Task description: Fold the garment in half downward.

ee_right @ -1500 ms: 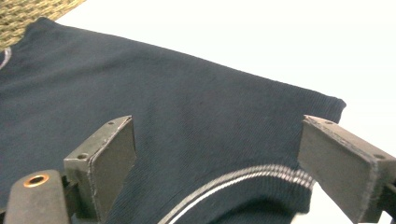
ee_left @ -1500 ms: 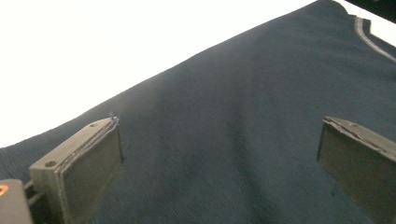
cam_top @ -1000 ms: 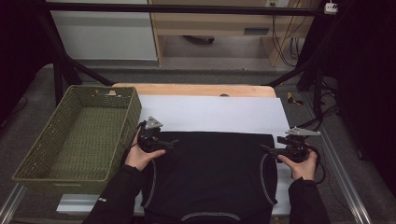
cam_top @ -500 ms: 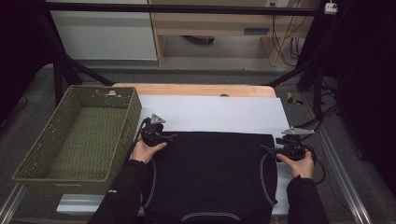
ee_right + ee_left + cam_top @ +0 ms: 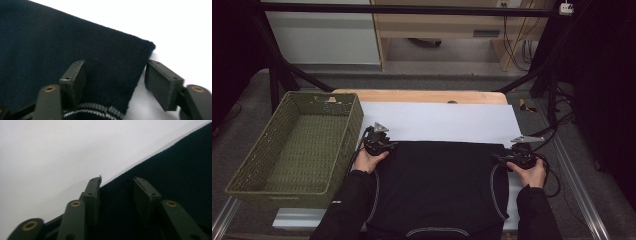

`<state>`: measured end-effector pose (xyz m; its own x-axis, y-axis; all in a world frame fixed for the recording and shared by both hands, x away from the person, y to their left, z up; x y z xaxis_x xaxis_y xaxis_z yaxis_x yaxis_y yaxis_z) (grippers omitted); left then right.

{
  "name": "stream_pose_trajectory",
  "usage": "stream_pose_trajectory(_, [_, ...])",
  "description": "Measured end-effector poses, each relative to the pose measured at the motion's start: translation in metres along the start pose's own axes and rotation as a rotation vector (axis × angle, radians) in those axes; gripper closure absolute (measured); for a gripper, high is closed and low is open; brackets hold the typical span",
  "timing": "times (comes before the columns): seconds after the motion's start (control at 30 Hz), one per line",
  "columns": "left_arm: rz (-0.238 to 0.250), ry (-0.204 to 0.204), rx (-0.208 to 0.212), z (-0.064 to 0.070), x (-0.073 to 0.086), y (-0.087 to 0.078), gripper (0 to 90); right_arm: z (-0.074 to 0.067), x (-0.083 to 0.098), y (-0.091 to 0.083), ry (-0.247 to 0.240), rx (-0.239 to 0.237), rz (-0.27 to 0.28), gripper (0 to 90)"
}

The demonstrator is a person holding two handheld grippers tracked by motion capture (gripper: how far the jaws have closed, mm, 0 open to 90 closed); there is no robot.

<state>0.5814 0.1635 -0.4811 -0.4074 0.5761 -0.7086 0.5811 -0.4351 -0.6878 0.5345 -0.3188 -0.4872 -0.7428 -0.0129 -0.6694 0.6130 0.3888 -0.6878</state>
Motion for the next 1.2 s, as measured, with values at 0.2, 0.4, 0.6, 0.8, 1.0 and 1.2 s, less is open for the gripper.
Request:
stream_pose_trajectory(0.2, [-0.022,0.035,0.002,0.002,-0.001,-0.002,70.9,-0.005,-0.002,0.003,-0.018,0.0,-0.007,45.3])
stream_pose_trajectory(0.4, [-0.051,0.064,0.007,0.006,-0.003,-0.003,83.8,-0.004,-0.004,0.002,0.038,0.025,-0.013,55.6])
stream_pose_trajectory(0.6, [-0.06,0.072,0.009,0.007,-0.004,-0.006,87.1,-0.004,-0.005,0.0,0.084,0.016,-0.044,73.5])
stream_pose_trajectory(0.8, [-0.053,0.084,-0.005,0.005,-0.005,-0.01,88.3,-0.003,-0.003,-0.003,0.157,-0.011,-0.05,82.2])
stream_pose_trajectory(1.0, [-0.035,0.067,-0.055,-0.002,-0.01,-0.018,88.8,-0.004,-0.007,-0.004,0.139,0.01,-0.037,85.3])
stream_pose_trajectory(1.2, [-0.024,0.053,-0.087,-0.01,-0.019,-0.02,89.0,-0.001,-0.017,-0.005,0.135,0.021,-0.003,85.9])
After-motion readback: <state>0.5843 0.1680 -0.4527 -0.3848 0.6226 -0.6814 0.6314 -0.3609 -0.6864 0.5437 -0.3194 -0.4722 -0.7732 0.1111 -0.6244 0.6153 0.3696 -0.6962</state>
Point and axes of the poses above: each handheld gripper's, and its own axes: y roughly forward along the jaws, x roughly out of its underside, z roughly to its right, the point moved 1 cm from there along y, roughly forward along the jaws, and after that the axes turned 14 degrees about y, right-handed, at the moved point
